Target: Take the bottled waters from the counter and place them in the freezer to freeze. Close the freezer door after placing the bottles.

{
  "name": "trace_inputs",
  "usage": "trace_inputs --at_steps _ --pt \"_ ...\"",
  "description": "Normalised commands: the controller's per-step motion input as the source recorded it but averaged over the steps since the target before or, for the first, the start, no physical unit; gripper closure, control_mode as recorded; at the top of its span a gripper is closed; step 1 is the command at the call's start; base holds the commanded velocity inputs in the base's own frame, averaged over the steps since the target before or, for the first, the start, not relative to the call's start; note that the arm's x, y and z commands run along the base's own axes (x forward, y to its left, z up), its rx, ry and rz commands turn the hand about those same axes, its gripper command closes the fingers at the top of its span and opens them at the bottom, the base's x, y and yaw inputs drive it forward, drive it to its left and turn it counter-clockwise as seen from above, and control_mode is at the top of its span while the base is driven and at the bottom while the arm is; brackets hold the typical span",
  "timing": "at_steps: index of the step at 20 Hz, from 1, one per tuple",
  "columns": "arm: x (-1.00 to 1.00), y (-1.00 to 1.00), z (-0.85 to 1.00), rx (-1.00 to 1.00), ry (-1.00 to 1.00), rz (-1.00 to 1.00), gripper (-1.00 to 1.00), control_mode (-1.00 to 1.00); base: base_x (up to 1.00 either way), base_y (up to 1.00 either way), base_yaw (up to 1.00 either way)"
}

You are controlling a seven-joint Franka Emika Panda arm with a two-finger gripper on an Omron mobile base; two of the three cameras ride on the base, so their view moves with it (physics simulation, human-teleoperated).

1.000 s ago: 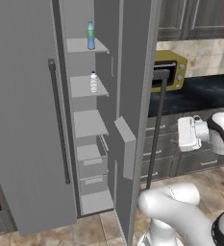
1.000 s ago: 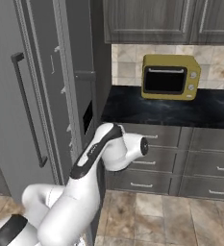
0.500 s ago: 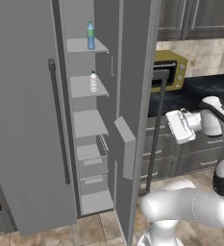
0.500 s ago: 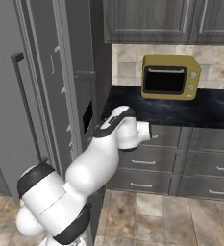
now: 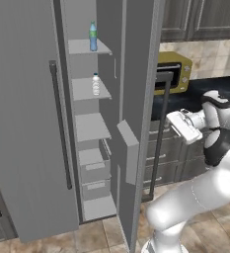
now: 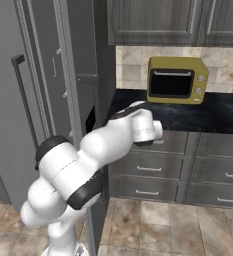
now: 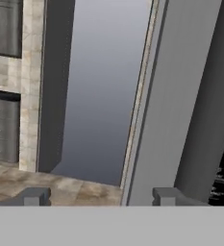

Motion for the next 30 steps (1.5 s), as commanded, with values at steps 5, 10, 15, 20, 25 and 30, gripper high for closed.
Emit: trace_inputs --at_steps 5,10,15,20,25,30 --pt "-0.03 -0.17 0.01 0.10 -0.08 0.02 -1.00 -1.00 0.00 0.00 0.00" --pt "0.00 -0.12 0.01 0.16 -0.06 -0.05 -1.00 -1.00 0.00 0.00 0.00" --pt "0.13 0.00 0.00 0.10 0.00 -0.12 -1.00 -1.00 0.00 0.00 0.00" --pt "0.36 0.14 0.00 0.00 0.07 -0.07 -1.00 -1.00 0.00 0.00 0.00" --pt "0.34 0.05 0.00 0.00 0.19 -0.02 -1.00 -1.00 0.00 0.00 0.00" --pt "0.03 0.11 0.00 0.00 0.08 0.00 -1.00 -1.00 0.00 0.00 0.00"
